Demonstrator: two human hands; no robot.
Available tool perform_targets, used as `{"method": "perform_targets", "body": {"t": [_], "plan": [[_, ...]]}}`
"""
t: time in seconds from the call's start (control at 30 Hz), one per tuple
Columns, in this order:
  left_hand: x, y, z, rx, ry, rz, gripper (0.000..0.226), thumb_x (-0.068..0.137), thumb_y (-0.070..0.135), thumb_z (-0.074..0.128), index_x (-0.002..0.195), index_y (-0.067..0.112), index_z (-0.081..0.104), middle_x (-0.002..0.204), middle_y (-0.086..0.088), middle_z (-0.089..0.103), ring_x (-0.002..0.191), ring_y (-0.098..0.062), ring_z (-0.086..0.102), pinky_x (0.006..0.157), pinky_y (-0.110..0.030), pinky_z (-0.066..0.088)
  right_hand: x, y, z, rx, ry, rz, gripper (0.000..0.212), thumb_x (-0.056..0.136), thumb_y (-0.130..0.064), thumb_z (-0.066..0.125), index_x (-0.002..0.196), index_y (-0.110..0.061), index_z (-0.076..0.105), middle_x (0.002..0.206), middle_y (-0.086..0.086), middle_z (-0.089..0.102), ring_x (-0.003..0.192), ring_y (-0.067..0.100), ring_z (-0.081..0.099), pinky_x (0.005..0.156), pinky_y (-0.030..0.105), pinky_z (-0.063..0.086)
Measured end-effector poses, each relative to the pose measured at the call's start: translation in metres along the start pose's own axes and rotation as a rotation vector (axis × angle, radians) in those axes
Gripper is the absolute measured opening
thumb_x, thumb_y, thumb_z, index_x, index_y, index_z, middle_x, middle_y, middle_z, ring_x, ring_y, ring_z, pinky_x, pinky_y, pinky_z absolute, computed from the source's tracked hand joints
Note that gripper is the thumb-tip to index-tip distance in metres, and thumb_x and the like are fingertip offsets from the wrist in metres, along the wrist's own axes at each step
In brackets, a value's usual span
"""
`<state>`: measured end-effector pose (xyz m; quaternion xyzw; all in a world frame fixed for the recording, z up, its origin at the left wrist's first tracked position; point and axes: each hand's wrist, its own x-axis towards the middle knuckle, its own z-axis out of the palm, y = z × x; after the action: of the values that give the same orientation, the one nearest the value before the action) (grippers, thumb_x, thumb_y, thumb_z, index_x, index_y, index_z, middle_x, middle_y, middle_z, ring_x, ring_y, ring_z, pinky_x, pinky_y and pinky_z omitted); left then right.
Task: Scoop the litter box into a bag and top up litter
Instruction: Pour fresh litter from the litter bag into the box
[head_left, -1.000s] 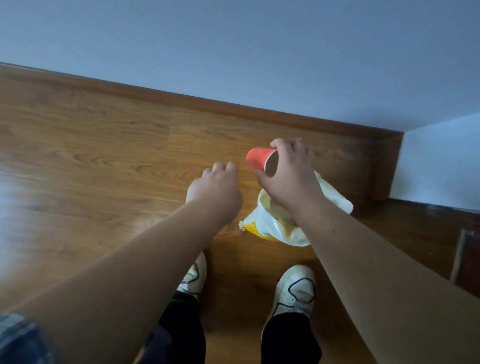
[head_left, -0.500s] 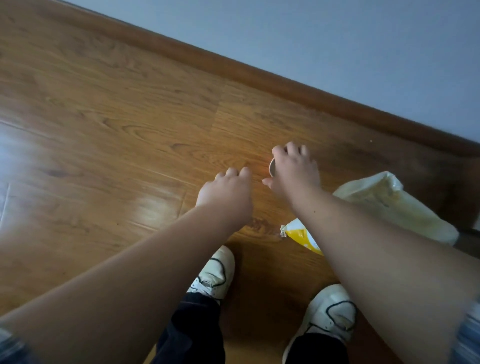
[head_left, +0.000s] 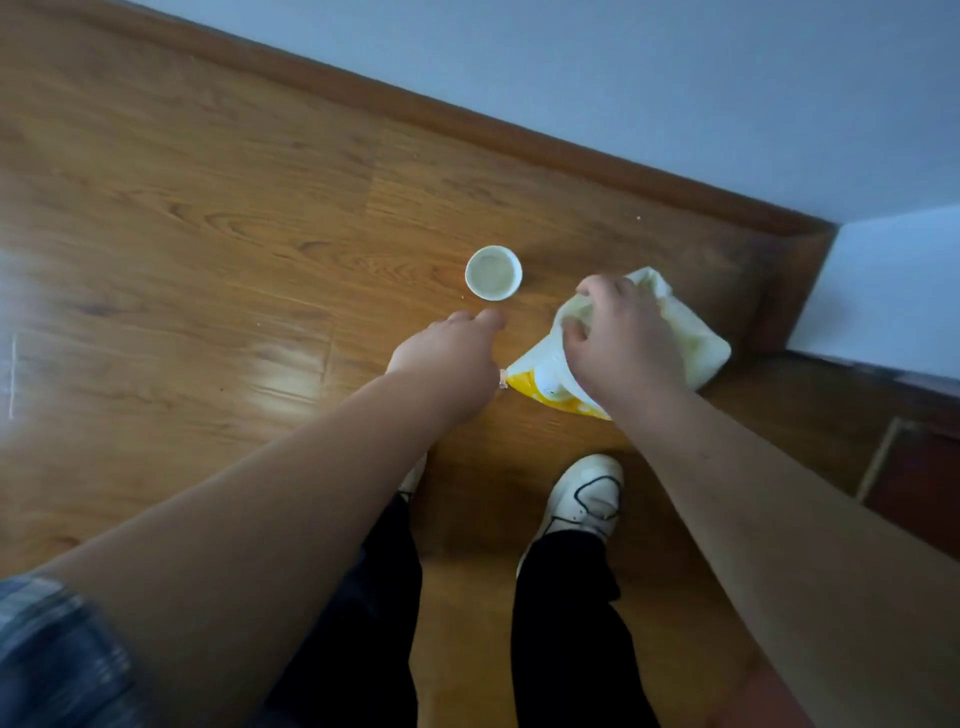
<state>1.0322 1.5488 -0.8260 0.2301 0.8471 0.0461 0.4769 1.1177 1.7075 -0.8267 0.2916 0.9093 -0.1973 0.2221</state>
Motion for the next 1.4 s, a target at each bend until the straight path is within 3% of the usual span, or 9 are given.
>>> {"method": "perform_targets", "body": {"t": [0.1, 0.17, 0.33, 0.5, 0.67, 0.87, 1.0, 1.23, 1.4], "plan": [[-0.008, 0.024, 0.006, 0.016, -0.060, 0.064, 0.060, 0.093, 0.020, 0.049, 0.142, 0.048, 0.028, 0.131, 0.002, 0.051, 0.114, -0.023, 0.056, 0.079, -0.041, 0.050, -0.026, 0.052, -0.022, -0.058, -0.060, 0.120, 0.044, 0.086, -0.009, 0.049, 0.128, -0.018, 0.056, 0.125, 0.005, 0.057, 0.117, 0.028, 0.048, 0.091, 0.044, 0.045], [-0.008, 0.038, 0.012, 0.067, -0.100, 0.089, 0.066, 0.094, 0.020, 0.048, 0.144, 0.053, 0.019, 0.128, 0.003, 0.053, 0.108, -0.024, 0.059, 0.076, -0.042, 0.052, -0.037, 0.079, -0.028, -0.092, -0.138, 0.167, 0.052, 0.086, -0.005, 0.048, 0.135, -0.021, 0.054, 0.135, 0.001, 0.054, 0.125, 0.026, 0.043, 0.096, 0.044, 0.045], [-0.001, 0.076, 0.035, 0.181, -0.137, 0.123, 0.081, 0.092, 0.012, 0.044, 0.145, 0.058, 0.003, 0.103, 0.007, 0.066, 0.086, -0.021, 0.065, 0.067, -0.041, 0.059, -0.061, 0.118, -0.007, -0.089, -0.224, -0.033, 0.043, 0.093, -0.008, 0.053, 0.133, -0.021, 0.059, 0.136, -0.001, 0.057, 0.132, 0.023, 0.042, 0.104, 0.043, 0.045], [-0.015, 0.092, 0.052, 0.244, -0.194, 0.050, 0.057, 0.092, 0.011, 0.043, 0.141, 0.042, 0.038, 0.121, 0.003, 0.062, 0.099, -0.023, 0.063, 0.070, -0.037, 0.055, -0.093, 0.124, 0.005, 0.023, -0.145, -0.001, 0.025, 0.098, -0.015, 0.052, 0.115, -0.016, 0.071, 0.119, 0.000, 0.065, 0.124, 0.020, 0.048, 0.089, 0.038, 0.052], [-0.073, 0.109, 0.025, 0.213, -0.124, 0.068, 0.048, 0.093, 0.011, 0.040, 0.130, 0.041, 0.044, 0.118, 0.005, 0.060, 0.097, -0.022, 0.059, 0.065, -0.035, 0.047, -0.150, 0.112, -0.039, 0.093, -0.011, -0.025, 0.021, 0.094, -0.011, 0.058, 0.107, -0.008, 0.074, 0.108, 0.007, 0.071, 0.115, 0.030, 0.056, 0.089, 0.043, 0.054], [-0.207, 0.145, -0.075, 0.164, 0.024, 0.153, 0.033, 0.096, 0.036, 0.053, 0.128, 0.041, 0.048, 0.122, 0.012, 0.059, 0.104, -0.018, 0.059, 0.072, -0.035, 0.052, -0.229, 0.078, -0.174, 0.154, 0.116, -0.121, 0.017, 0.092, -0.008, 0.064, 0.105, -0.006, 0.075, 0.103, 0.008, 0.072, 0.112, 0.031, 0.060, 0.091, 0.042, 0.056], [-0.307, 0.177, -0.163, 0.132, 0.171, 0.203, 0.034, 0.096, 0.040, 0.056, 0.129, 0.039, 0.050, 0.122, 0.014, 0.060, 0.105, -0.015, 0.059, 0.068, -0.032, 0.051, -0.275, 0.040, -0.288, 0.155, 0.201, -0.214, 0.018, 0.095, -0.009, 0.060, 0.107, -0.007, 0.073, 0.105, 0.007, 0.071, 0.112, 0.027, 0.059, 0.099, 0.042, 0.051], [-0.477, 0.210, -0.293, 0.114, 0.445, 0.210, 0.029, 0.095, 0.044, 0.056, 0.123, 0.039, 0.052, 0.115, 0.017, 0.060, 0.101, -0.012, 0.058, 0.069, -0.029, 0.043, -0.349, -0.026, -0.458, 0.220, 0.329, -0.419, 0.019, 0.095, -0.012, 0.057, 0.108, -0.013, 0.071, 0.105, -0.001, 0.066, 0.108, 0.019, 0.054, 0.095, 0.042, 0.049], [-0.588, 0.201, -0.358, 0.028, 0.734, 0.161, 0.023, 0.093, 0.050, 0.056, 0.113, 0.040, 0.054, 0.101, 0.021, 0.059, 0.092, -0.005, 0.054, 0.070, -0.026, 0.045, -0.386, -0.086, -0.548, 0.235, 0.408, -0.614, 0.021, 0.100, -0.022, 0.053, 0.115, -0.022, 0.068, 0.108, -0.018, 0.058, 0.110, 0.001, 0.045, 0.093, 0.020, 0.042]]}}
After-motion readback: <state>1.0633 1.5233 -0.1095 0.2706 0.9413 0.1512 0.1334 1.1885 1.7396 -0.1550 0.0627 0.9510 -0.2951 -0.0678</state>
